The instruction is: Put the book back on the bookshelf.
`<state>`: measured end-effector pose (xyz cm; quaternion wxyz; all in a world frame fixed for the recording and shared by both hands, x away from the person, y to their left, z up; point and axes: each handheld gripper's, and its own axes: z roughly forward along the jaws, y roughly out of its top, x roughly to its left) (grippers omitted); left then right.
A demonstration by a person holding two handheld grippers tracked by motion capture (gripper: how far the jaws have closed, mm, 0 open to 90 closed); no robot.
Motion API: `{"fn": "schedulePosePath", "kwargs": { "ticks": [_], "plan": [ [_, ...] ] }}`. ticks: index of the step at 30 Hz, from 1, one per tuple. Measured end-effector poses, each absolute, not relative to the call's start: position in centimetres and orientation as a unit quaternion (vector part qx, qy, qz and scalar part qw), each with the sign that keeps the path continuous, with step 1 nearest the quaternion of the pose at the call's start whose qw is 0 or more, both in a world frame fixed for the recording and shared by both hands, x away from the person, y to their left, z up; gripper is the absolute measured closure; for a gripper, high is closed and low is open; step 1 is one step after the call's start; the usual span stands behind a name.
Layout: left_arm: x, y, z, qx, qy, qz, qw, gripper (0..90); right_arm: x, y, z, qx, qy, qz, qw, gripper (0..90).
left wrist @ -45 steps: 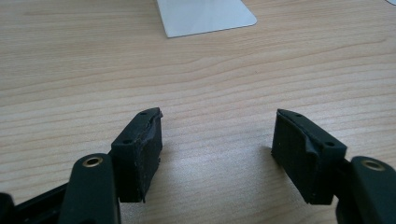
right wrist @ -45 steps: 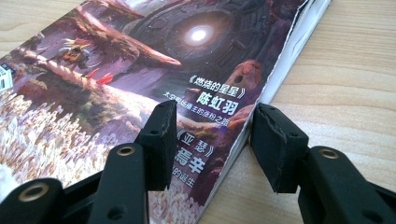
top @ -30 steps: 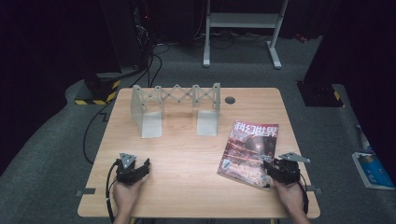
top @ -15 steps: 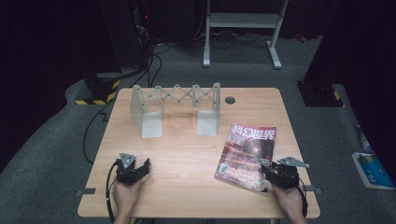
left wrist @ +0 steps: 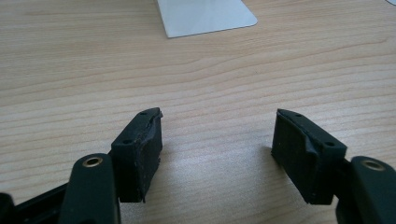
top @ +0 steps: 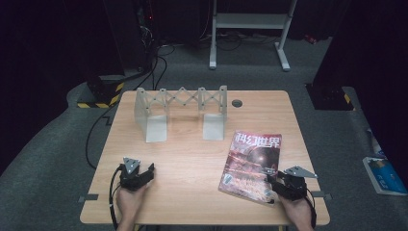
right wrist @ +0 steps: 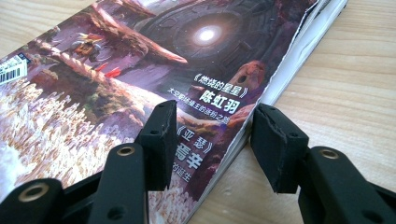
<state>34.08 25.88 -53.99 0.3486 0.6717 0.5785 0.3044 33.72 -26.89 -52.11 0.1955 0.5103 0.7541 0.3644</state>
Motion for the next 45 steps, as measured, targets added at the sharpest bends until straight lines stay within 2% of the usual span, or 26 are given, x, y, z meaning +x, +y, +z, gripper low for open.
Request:
{"fn": "schedulePosePath", "kwargs": {
  "ticks": [45],
  "plan": [
    [33.9,25.9,-53.9,0.685,0.567,0.292,0.351,31.7,30.0,-24.3,-52.1,0.451,0.791,0.379,0.162,51.4]
  ]
}}
